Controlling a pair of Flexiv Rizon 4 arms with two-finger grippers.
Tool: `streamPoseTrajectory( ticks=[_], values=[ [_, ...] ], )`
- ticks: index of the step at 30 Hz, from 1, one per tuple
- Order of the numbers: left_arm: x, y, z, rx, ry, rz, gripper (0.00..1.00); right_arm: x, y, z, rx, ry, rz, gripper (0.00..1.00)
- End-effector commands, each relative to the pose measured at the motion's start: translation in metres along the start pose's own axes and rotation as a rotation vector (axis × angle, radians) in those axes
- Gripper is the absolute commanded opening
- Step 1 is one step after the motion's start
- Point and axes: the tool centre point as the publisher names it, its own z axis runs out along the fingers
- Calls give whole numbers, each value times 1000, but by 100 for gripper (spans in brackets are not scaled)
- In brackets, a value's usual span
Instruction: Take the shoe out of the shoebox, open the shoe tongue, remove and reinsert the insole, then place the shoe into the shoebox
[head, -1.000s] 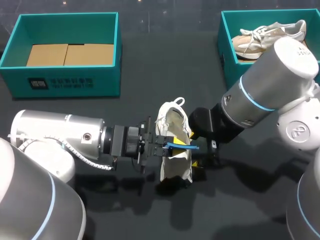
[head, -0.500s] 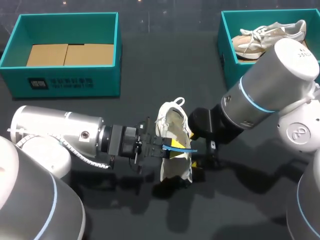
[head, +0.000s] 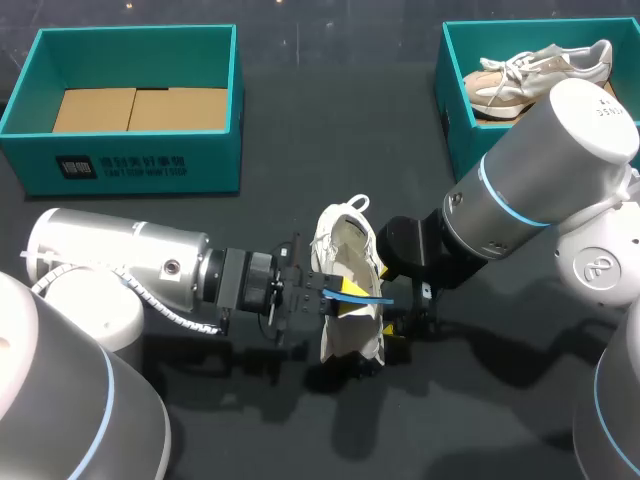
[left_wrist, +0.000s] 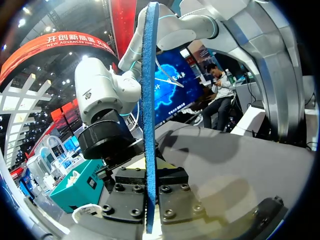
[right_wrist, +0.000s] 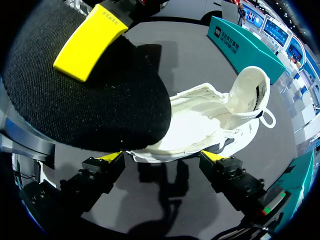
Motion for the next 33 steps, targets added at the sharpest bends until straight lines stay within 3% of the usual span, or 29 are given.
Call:
streamPoseTrajectory(
  ticks=[1,33],
  values=[
    [-2,4,8,3,0,2,0,1,0,1,-1,-2,-1,100],
    [-3,28,4,-35,-35,-36,0,1,0,1,-1,-2,-1,100]
  ],
)
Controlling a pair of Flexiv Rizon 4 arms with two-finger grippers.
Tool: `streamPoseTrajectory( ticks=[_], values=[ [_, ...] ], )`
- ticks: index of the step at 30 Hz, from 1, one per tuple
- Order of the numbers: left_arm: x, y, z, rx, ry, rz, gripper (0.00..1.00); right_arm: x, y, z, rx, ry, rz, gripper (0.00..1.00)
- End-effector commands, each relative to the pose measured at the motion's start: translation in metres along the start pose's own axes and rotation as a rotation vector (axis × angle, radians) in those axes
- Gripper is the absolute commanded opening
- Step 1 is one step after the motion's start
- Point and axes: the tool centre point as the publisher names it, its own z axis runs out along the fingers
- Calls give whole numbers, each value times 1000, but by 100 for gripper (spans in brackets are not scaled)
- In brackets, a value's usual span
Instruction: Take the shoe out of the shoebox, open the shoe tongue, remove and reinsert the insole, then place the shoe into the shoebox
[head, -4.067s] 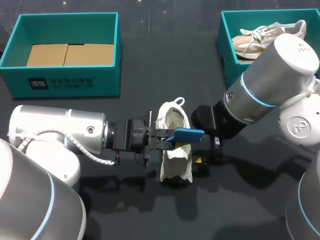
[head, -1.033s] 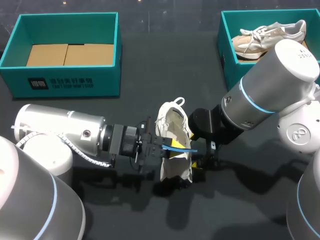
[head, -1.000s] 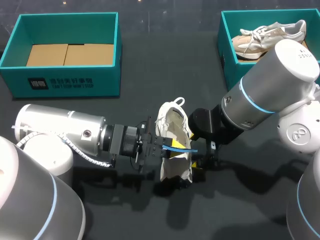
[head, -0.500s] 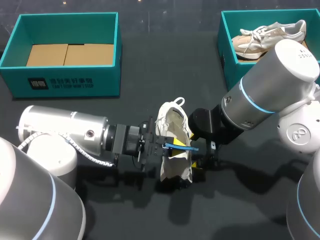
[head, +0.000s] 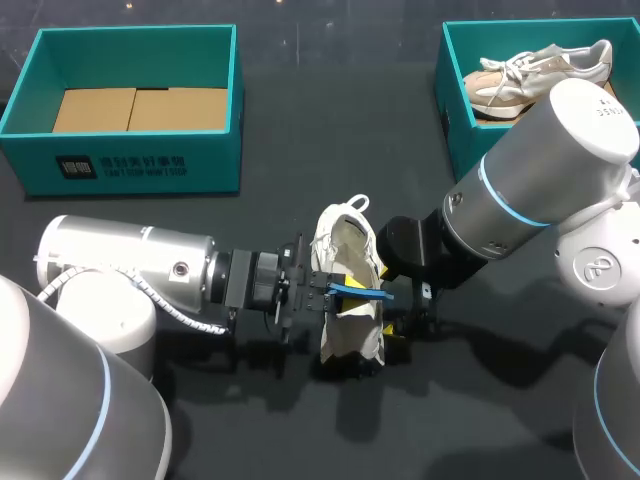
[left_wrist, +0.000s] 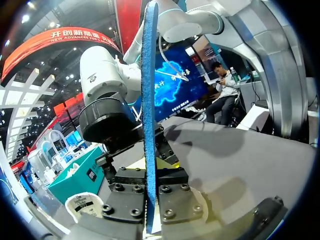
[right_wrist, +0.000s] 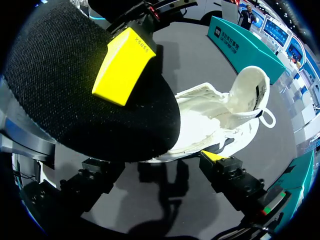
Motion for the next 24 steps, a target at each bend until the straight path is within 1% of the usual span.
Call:
streamPoseTrajectory(
  ticks=[1,5,12,18,24],
  values=[
    [1,3,1,-5,-6,0,0,1,0,1,-1,-2,-1,100],
    [0,7,1,-5,-17,-3,0,1,0,1,-1,-2,-1,100],
    [-1,15,2,19,-26,-38,0,1,0,1,-1,-2,-1,100],
    [-2,19,3,17,-25,-39,0,1,0,1,-1,-2,-1,100],
    [-4,24,0,16,-47,-40,0,1,0,1,-1,-2,-1,100]
  ],
)
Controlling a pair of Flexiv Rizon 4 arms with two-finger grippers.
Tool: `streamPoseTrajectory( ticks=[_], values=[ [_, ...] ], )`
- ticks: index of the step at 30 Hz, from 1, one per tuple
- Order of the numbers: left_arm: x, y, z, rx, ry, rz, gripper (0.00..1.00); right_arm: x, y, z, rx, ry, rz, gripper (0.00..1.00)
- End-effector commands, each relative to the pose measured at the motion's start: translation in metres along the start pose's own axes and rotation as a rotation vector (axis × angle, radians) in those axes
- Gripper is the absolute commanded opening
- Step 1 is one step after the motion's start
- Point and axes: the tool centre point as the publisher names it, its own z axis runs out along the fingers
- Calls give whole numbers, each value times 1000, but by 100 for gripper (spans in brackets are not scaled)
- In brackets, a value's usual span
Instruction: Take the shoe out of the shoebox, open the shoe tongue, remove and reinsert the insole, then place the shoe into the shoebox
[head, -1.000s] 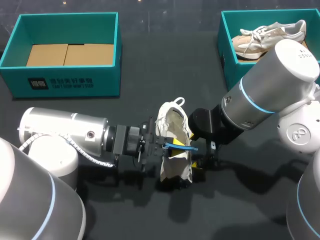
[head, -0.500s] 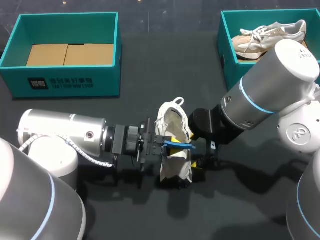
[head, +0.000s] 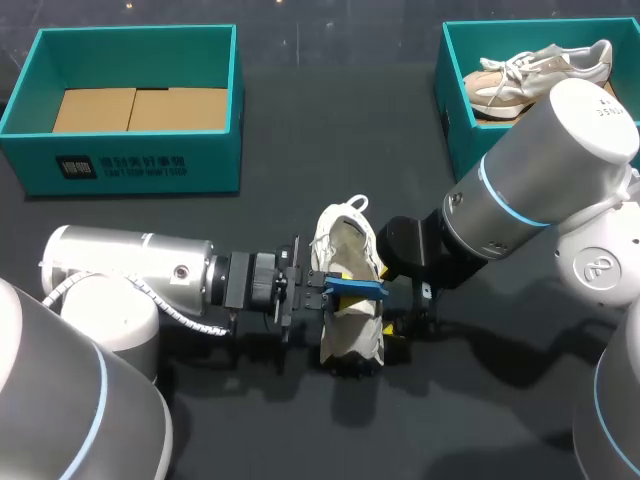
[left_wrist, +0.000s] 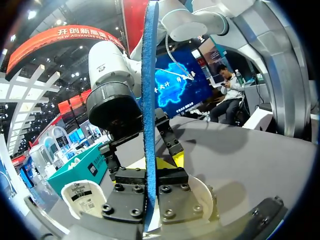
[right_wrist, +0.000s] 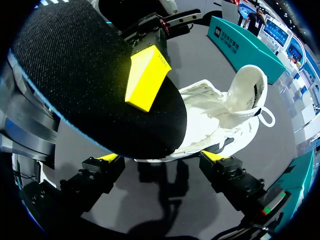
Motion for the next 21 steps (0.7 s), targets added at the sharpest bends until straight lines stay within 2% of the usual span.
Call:
streamPoseTrajectory(
  ticks=[1,10,21],
  values=[
    [0,6,1,0,-14,-3,0,1,0,1,-1,-2,-1,100],
    [-3,22,0,-16,-89,-35,0,1,0,1,-1,-2,-1,100],
    [-3,39,2,-51,-121,-26,0,1,0,1,-1,-2,-1,100]
  ],
)
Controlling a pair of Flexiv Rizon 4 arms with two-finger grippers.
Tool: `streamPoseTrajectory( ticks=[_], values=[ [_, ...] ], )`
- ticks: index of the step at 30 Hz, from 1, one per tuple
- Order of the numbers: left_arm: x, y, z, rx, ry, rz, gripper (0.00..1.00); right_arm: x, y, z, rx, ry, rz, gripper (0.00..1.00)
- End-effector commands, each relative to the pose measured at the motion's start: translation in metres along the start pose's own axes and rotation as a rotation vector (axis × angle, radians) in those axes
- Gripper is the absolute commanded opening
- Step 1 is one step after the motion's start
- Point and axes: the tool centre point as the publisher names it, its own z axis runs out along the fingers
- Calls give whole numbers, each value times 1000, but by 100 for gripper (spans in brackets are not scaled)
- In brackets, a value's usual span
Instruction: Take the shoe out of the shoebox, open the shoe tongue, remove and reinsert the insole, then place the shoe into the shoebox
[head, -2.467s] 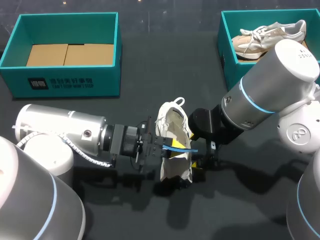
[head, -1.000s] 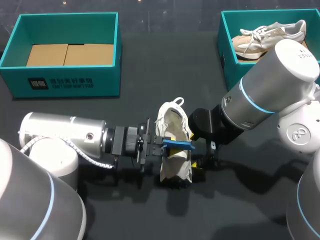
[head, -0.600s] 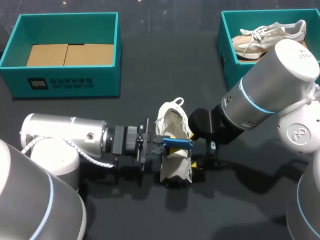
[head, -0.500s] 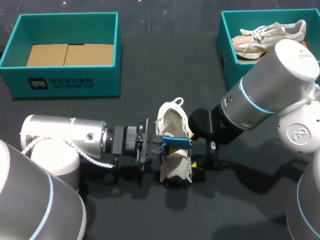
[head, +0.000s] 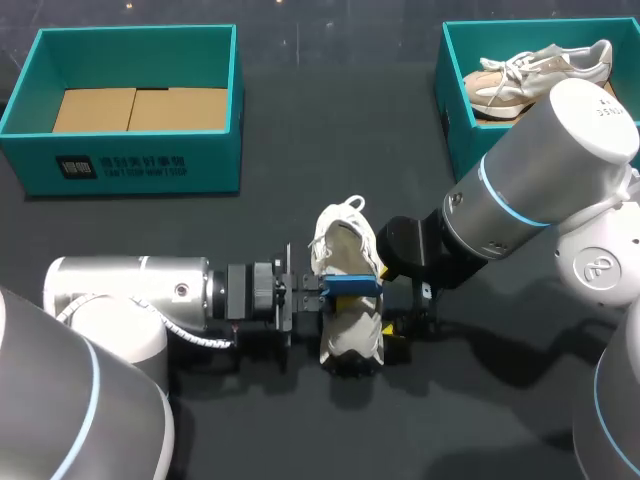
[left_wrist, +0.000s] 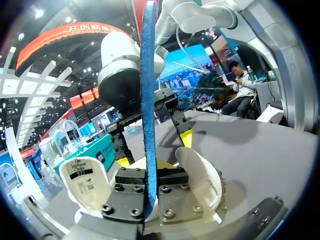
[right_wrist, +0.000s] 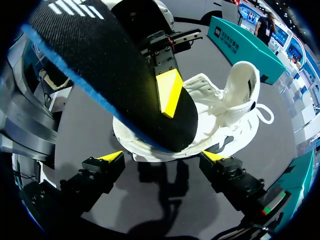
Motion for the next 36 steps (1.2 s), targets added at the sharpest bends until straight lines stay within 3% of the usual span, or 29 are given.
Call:
streamPoseTrajectory(
  ticks=[1,20,31,36],
  values=[
    [0,7,5,-15,-11,3,0,1,0,1,-1,-2,-1,100],
    [-18,36,4,-122,-21,-50,0,1,0,1,-1,-2,-1,100],
    [-16,25,5,-91,21,-62,0,1,0,1,-1,-2,-1,100],
    [-15,16,5,-71,23,-52,11,1,0,1,-1,-2,-1,100]
  ],
)
